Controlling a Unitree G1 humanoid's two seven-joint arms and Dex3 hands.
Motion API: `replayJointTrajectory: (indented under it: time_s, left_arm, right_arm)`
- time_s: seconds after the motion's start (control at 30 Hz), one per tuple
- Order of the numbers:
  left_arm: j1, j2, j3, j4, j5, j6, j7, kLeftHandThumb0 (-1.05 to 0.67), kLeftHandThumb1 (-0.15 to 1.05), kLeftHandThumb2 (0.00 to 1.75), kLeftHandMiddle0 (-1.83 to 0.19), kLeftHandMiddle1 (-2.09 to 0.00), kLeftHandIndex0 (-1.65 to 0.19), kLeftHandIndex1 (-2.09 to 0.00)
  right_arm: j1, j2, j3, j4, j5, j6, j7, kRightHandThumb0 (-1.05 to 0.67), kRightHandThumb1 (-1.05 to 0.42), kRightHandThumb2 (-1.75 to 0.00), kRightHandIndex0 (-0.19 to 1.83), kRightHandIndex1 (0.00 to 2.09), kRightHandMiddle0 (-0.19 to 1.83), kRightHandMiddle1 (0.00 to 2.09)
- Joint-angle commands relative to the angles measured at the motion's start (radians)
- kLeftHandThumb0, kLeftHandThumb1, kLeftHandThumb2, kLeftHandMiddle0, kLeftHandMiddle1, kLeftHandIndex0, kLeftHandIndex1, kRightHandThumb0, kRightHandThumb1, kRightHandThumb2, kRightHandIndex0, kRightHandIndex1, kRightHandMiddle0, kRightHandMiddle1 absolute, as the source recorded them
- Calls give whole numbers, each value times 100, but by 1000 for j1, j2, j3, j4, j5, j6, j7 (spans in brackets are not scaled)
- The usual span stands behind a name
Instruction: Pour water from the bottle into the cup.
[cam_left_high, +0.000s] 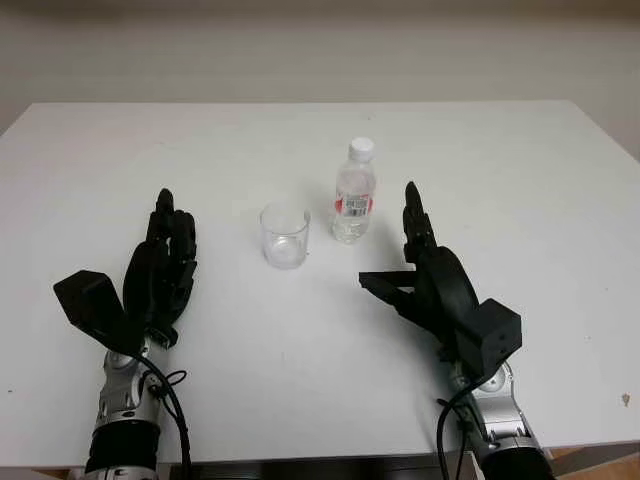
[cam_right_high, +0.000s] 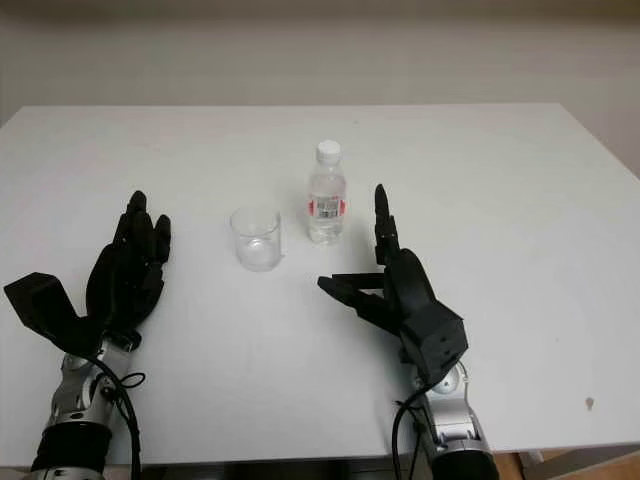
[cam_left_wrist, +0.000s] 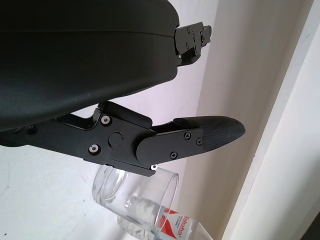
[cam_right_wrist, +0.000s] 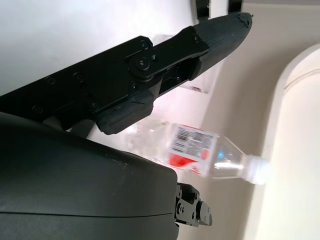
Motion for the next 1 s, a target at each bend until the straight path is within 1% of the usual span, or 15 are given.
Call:
replayJointTrajectory:
  time_s: [0.0, 0.17, 0.4, 0.5, 0.57, 0.73, 0.97]
  left_arm:
    - [25, -6, -2, 30, 3, 8, 4, -68, 105, 55, 14, -6, 17, -6]
    - [29, -4, -3, 21, 3, 11, 4, -69, 105, 55, 14, -5, 17, -5]
    - [38, -4, -5, 13, 5, 12, 4, -68, 105, 56, 15, -5, 18, -5]
    - [43, -5, -5, 6, 3, 10, 2, -68, 105, 55, 14, -5, 18, -5]
    - [44, -7, -5, 2, 1, 13, 4, -68, 105, 55, 14, -5, 18, -5]
    - [39, -7, -1, 4, -6, 27, 3, -69, 105, 54, 15, -5, 18, -5]
    - [39, -4, -2, 6, 0, 19, 2, -68, 105, 55, 14, -5, 18, -5]
  right_arm:
    - [-98, -10, -13, 56, -9, -28, -12, -99, -95, -6, -19, 0, -19, 0]
    - [-242, -17, -25, 190, -18, -38, -28, -102, -97, -6, -19, 0, -19, 0]
    - [-441, -16, -37, 436, -11, -49, -21, -101, -92, -4, -19, 0, -19, 0]
    - [-480, -21, -32, 505, -27, -66, -32, -101, -92, -5, -19, 0, -19, 0]
    - [-510, -27, -16, 552, -65, -51, -66, -103, -92, -5, -19, 0, -19, 0]
    - [-563, -27, -7, 647, -100, -44, -100, -101, -90, -5, -19, 0, -19, 0]
    - [-615, -25, 0, 733, -124, -14, -125, -100, -89, -5, -19, 0, -19, 0]
